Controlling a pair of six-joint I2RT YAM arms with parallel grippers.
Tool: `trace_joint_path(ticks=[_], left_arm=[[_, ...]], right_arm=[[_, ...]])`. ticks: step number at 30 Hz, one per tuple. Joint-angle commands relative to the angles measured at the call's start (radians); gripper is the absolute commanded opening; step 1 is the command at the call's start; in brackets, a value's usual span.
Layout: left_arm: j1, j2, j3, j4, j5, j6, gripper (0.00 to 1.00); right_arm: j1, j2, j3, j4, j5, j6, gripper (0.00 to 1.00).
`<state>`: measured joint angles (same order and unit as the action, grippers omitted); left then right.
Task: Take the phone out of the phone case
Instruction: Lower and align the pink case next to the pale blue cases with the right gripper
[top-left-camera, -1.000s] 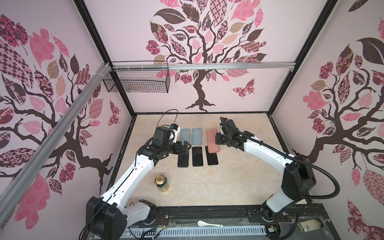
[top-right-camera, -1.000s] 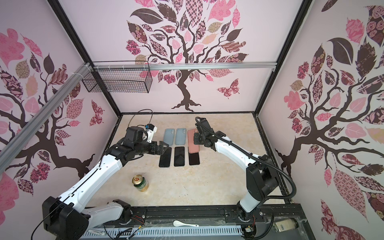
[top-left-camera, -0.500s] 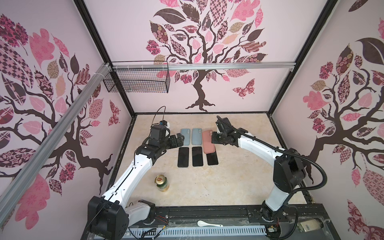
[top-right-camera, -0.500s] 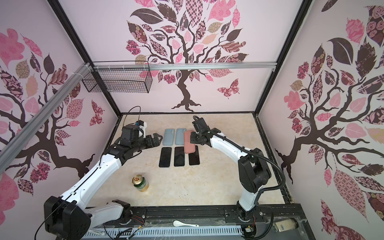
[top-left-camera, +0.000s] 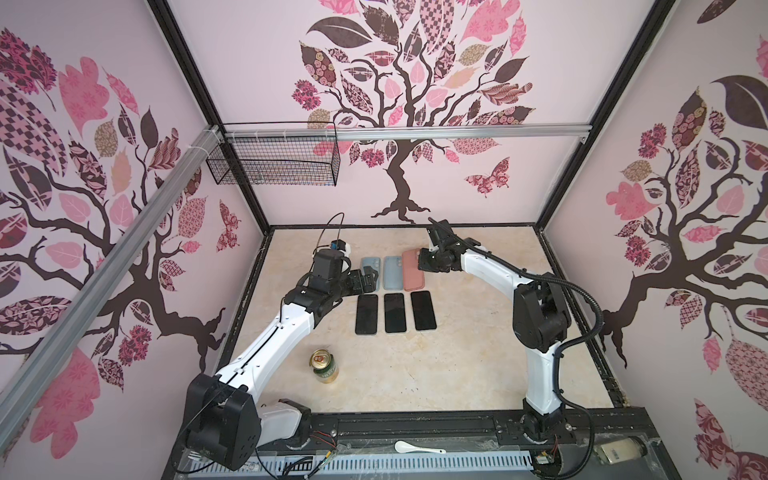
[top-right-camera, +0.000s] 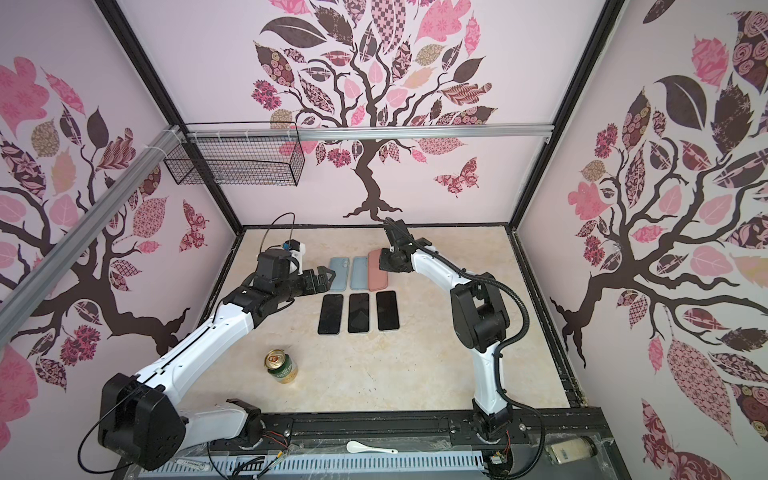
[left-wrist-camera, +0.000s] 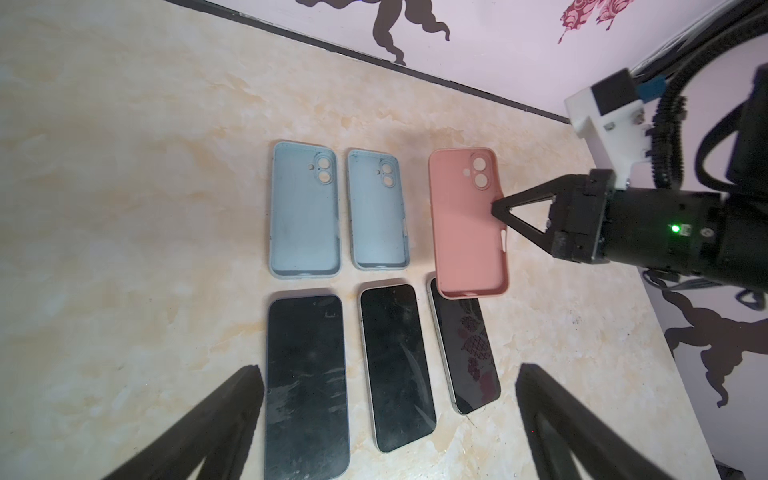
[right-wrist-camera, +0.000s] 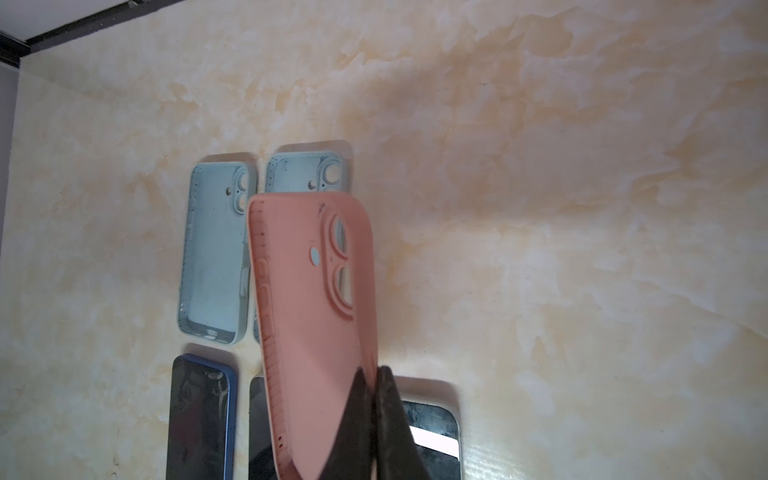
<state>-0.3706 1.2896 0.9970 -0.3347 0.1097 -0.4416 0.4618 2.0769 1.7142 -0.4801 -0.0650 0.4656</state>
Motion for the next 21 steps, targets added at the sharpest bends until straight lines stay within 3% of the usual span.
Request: trace_joint_path(ticks=[1, 7, 21], left_arm=[[-0.008, 0.032, -0.018, 0.060, -0.029, 0.001, 0.98], [-0.020, 0.084, 0.024, 0.062, -0.025, -0.006, 0.98], [-0.020, 0.079, 0.024, 0.029, -0.020, 0.024, 0.98]], right_arm=[[-0.031, 0.086, 0.078, -0.071, -0.042, -0.029, 0.00], [-0.073, 0.142, 0.123, -0.051, -0.125, -0.038, 0.00], [-0.104, 0.317, 0.332, -0.156, -0.137, -0.062, 0.00]])
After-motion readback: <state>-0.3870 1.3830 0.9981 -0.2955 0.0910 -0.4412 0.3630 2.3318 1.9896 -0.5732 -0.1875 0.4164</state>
